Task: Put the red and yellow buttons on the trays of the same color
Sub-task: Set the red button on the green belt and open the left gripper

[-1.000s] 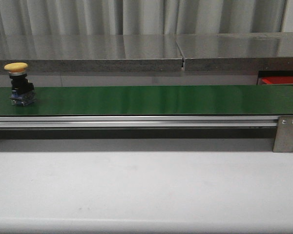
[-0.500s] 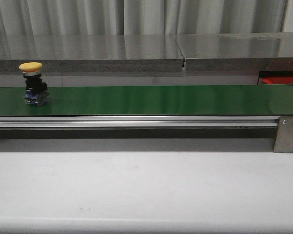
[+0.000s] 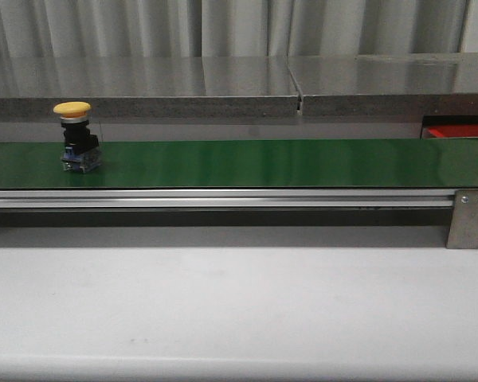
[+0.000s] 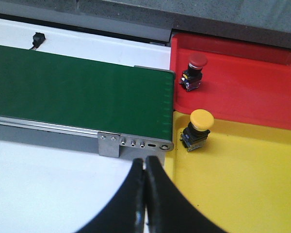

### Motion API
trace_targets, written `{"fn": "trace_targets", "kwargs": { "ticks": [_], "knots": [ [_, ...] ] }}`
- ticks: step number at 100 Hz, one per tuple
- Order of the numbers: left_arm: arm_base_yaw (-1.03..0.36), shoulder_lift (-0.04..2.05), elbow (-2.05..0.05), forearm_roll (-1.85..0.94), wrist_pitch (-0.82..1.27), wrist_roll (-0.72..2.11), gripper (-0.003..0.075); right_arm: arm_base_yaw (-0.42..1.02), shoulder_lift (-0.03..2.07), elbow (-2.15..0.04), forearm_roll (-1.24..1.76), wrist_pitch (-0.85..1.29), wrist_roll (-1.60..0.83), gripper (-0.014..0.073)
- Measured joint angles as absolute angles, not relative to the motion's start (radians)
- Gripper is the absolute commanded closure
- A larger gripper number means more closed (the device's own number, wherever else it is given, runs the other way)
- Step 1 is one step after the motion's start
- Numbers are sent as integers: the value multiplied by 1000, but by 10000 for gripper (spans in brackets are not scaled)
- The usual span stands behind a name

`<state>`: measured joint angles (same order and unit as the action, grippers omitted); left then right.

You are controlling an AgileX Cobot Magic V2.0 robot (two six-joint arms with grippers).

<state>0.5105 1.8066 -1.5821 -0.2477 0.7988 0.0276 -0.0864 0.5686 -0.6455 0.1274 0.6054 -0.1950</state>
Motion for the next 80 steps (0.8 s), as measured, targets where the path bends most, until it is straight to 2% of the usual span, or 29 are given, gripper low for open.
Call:
{"fn": "trace_targets", "kwargs": {
  "ticks": [48,80],
  "knots": [
    [304,1793,-1570,-252,854,40,499,-86,569,-645,127,605,-195,712],
    [278,1793,-1525,-248,854,42,499,-86,569,-645,127,605,-195,712]
  ]
}}
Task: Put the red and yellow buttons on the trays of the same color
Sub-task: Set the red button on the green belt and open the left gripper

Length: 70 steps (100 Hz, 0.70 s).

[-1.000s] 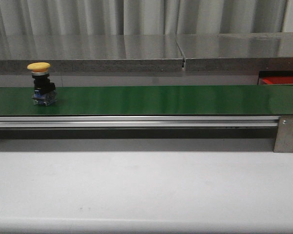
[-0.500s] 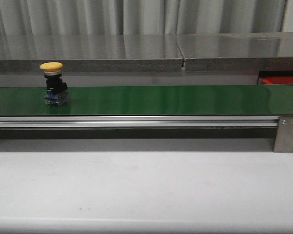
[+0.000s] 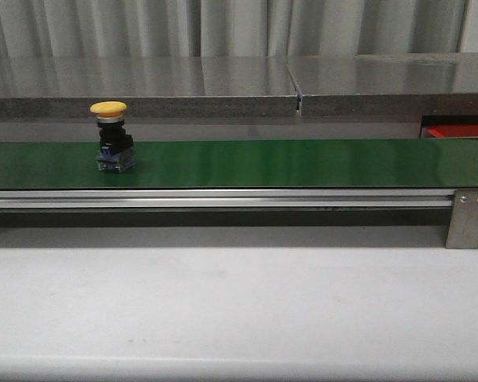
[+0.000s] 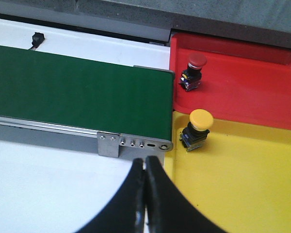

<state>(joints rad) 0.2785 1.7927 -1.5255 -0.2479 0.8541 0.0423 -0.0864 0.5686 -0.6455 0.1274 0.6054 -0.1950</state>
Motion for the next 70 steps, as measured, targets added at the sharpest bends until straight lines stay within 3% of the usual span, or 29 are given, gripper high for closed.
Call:
{"fn": "trace_targets", "kwargs": {
  "ticks": [34,41,55,70],
  "knots": [
    [278,1819,-1499,-243,854,42,487,-86,569,-645,127,605,-195,712],
    [278,1829,-1499,-243,854,42,413,-86,569,-645,127,605,-195,712],
    [278,1833,-1498,-246,856,42,159,-86,569,-645,127,605,-195,712],
    [278,1829,-1498,-253,856,42,155,-86,569,-645,127,605,-195,712]
  ]
}}
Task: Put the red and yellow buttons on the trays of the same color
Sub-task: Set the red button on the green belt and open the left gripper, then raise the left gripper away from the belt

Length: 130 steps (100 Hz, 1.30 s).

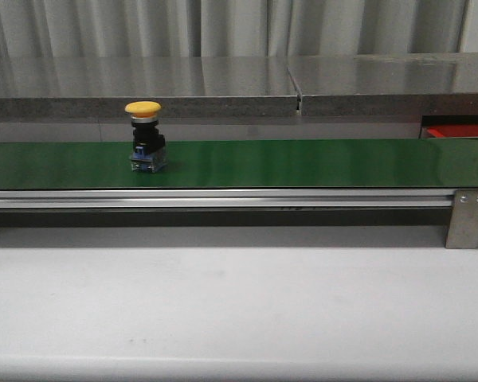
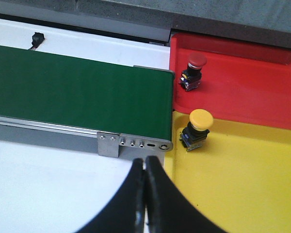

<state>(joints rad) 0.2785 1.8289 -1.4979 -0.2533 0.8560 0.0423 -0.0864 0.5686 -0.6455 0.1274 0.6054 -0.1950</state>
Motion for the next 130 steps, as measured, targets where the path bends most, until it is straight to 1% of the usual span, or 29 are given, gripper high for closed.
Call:
{"fn": "trace_targets", "kwargs": {
  "ticks": [8,13,20,24,25,27,32,34,39,41,68,90,110,130],
  "knots": [
    [278,1811,-1498,-253,856,42,194,-86,569,-645,127,605,-195,712],
    [278,1793,-1498,-253,856,42,232,-86,569,-645,127,605,-195,712],
    [278,1759,-1498,-256,856,52,318,-86,569,-645,127,605,-195,712],
    [277,1736,-1498,-261,856,69,395,-86,569,-645,127,605,-195,712],
    [277,1728,-1498,-263,857,73,424,-86,569,-645,127,605,-195,712],
    [275,1720,-1498,-270,860,82,454,-86,569,-645,127,605,-195,712],
    [271,1689,-1498,-284,872,103,577,-86,569,-645,127,605,-195,712],
    [268,1682,-1498,-289,878,109,608,-86,569,-645,127,605,-195,712],
    [256,1656,-1498,-296,891,124,718,-86,569,-645,127,605,-195,712],
    [249,1650,-1498,-298,895,130,743,-86,569,-645,127,605,-195,712],
    [121,1553,-1498,-298,914,170,741,-86,569,-645,127,605,-195,712],
    [6,1469,-1451,-284,912,174,741,-86,569,-645,127,605,-195,712],
    [-86,1381,-1377,-269,892,174,741,-86,569,-645,127,605,-195,712],
    [-119,1278,-1257,-258,833,174,741,-86,569,-645,127,605,-195,712]
  ]
}}
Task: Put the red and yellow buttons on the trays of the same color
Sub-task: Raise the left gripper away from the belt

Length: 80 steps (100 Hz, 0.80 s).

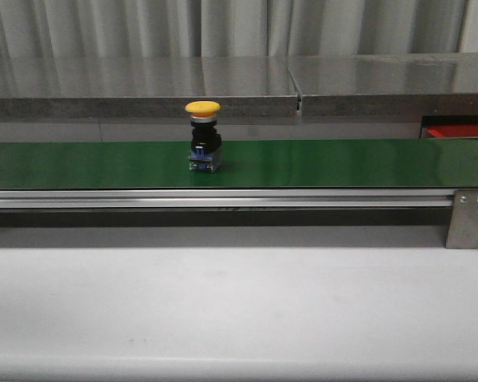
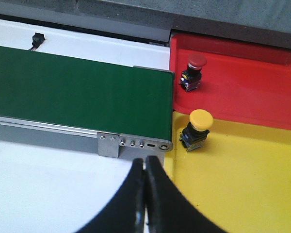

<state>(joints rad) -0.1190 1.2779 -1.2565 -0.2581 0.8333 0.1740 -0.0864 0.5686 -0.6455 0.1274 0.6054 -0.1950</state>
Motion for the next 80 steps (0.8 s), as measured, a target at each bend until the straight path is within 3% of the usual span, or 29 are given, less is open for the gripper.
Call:
{"fn": "trace_targets", "kwargs": {
  "ticks": [80],
  "knots": [
    [-123,692,-807,-256,753,174,741,-86,569,-645,127,584,-195,712]
  ]
}}
